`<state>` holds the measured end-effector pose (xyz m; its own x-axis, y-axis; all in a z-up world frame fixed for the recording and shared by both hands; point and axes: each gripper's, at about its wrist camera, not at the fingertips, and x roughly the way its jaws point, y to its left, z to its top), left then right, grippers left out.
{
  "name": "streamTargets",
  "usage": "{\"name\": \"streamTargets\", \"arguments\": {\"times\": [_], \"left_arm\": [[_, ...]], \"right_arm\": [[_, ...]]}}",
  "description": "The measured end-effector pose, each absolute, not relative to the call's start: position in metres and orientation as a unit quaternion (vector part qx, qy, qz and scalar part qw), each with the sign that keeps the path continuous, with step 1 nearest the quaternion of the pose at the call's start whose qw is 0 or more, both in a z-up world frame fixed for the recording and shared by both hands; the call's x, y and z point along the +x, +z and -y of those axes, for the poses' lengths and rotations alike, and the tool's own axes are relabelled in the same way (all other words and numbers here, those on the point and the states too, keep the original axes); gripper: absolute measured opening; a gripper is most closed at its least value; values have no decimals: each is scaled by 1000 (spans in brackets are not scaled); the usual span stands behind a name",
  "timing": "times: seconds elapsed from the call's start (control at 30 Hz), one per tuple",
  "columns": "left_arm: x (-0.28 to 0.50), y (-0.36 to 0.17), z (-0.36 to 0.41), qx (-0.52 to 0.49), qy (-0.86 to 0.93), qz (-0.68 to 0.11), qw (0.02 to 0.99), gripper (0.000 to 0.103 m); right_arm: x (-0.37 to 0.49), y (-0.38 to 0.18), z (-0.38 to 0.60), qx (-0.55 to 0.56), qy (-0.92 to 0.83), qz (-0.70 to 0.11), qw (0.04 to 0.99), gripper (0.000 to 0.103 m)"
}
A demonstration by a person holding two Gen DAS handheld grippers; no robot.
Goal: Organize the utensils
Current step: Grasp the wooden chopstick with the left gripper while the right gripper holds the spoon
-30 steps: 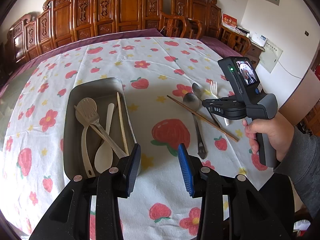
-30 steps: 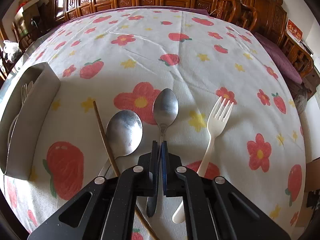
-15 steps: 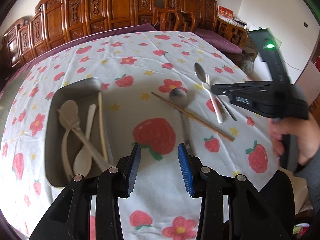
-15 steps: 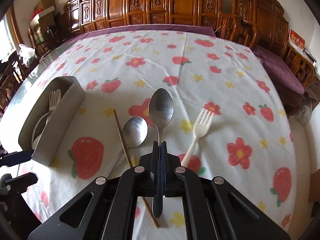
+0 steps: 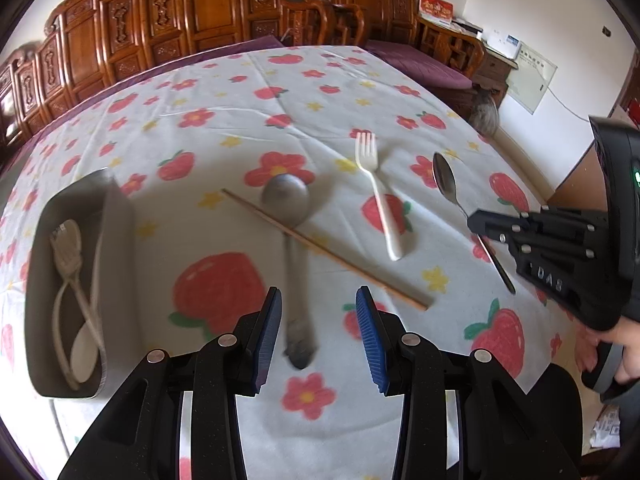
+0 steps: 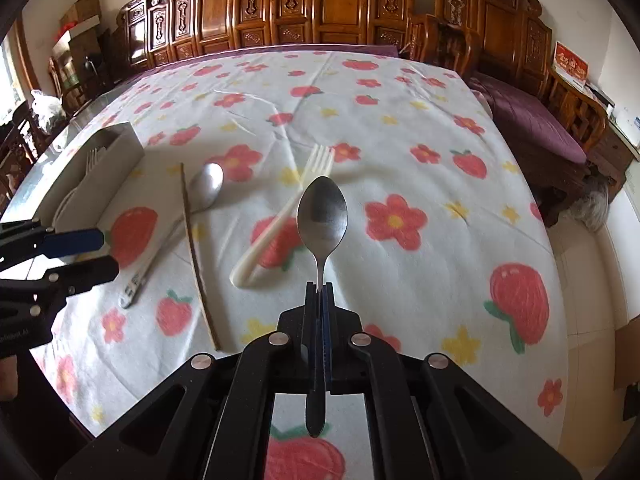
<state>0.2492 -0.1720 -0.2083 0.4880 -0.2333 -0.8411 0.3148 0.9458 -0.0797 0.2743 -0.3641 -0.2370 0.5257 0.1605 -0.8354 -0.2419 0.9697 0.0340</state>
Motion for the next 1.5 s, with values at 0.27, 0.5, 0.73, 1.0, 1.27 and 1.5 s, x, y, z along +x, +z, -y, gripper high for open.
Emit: {"name": "streamTargets", "arguments": {"times": [0.27,0.5,0.73,1.0,1.27,1.5], "left_arm": [[273,-228,197,23,-158,-502,850,37],[287,-243,210,21,-148,-517,843,31],[294,-252,213,23,-128,-527,840,24],[282,-251,203,18,-122,-544,830,15],[273,-252,184,-7,-111,-559,822,10],[263,-245,172,-17,-106,-556,824,4]], "right_arm": [[271,-254,381,-32,107,-481,870,4],[272,-254,385,-15,111,-480,870,4],[270,-250,385,-7,117,-476,871,4],[265,-236,376,-11,130,-463,877,4],[260,-230,364,-20,144,-458,877,4],[256,-230,356,-24,156,-459,874,4]]}}
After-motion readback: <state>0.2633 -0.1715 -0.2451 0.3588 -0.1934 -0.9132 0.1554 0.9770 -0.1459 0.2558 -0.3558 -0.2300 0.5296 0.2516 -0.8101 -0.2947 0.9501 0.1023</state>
